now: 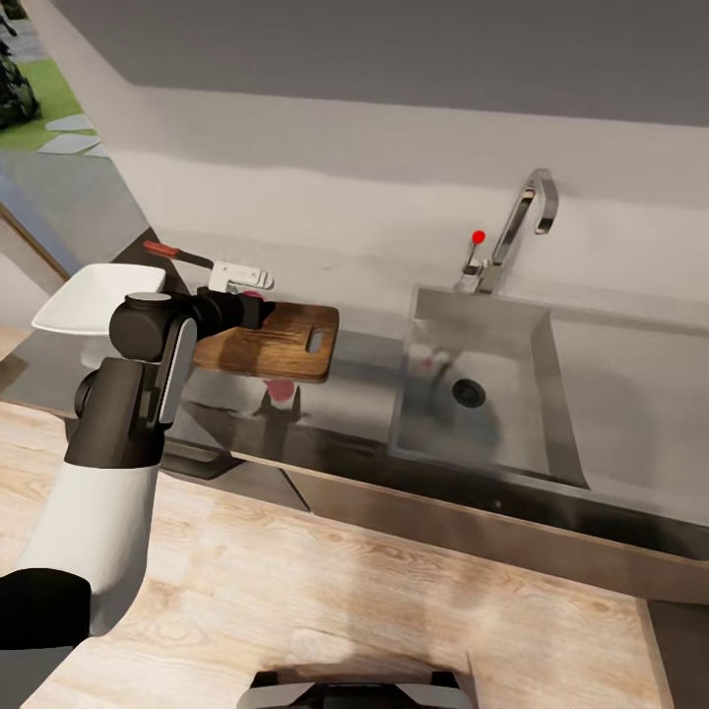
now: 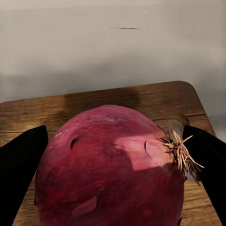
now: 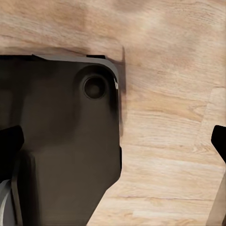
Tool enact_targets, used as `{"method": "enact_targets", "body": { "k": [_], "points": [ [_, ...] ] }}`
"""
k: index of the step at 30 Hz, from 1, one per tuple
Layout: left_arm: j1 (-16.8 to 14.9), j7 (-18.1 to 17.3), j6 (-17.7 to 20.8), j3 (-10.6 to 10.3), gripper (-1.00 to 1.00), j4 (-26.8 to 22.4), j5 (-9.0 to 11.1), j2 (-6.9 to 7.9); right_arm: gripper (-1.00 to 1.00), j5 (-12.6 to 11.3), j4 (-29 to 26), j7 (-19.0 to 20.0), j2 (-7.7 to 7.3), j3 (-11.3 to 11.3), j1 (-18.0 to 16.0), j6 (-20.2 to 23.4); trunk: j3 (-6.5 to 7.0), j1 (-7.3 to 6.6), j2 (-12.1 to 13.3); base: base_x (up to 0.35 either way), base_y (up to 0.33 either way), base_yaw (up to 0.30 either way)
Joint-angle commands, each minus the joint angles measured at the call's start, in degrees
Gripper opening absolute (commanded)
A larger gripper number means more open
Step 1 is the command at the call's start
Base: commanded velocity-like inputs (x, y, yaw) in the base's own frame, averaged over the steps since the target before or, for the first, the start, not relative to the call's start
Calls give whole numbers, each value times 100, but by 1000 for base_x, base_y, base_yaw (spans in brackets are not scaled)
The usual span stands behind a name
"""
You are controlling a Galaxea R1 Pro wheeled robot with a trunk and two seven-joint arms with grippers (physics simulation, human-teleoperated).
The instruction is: In the kitchen, take the Vidalia onion out of the sink, dice it on the chopping board with the paring knife, put the diced onion into the bowl on the countertop, then place both the paring knife and the chopping board into the sink.
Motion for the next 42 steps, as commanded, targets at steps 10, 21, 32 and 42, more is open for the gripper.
{"method": "enact_targets", "body": {
  "k": [10,21,32,42],
  "points": [
    [-5,-21,23,-7,-100,2,-23,-4,100,16,3,-50,-1,26,-2,-7,-91,3,-9,20,0,0],
    [-5,-21,31,-7,-100,52,-23,3,100,16,3,-50,-1,34,-2,-10,-149,3,-9,207,0,0],
    [-6,-21,39,-7,-100,64,-23,4,100,16,3,-50,-1,28,-2,-8,-186,3,-9,15,0,0],
    [-3,-21,40,-7,-100,45,-23,4,100,16,3,-50,-1,28,-2,-6,-191,3,-9,-157,0,0]
  ]
}}
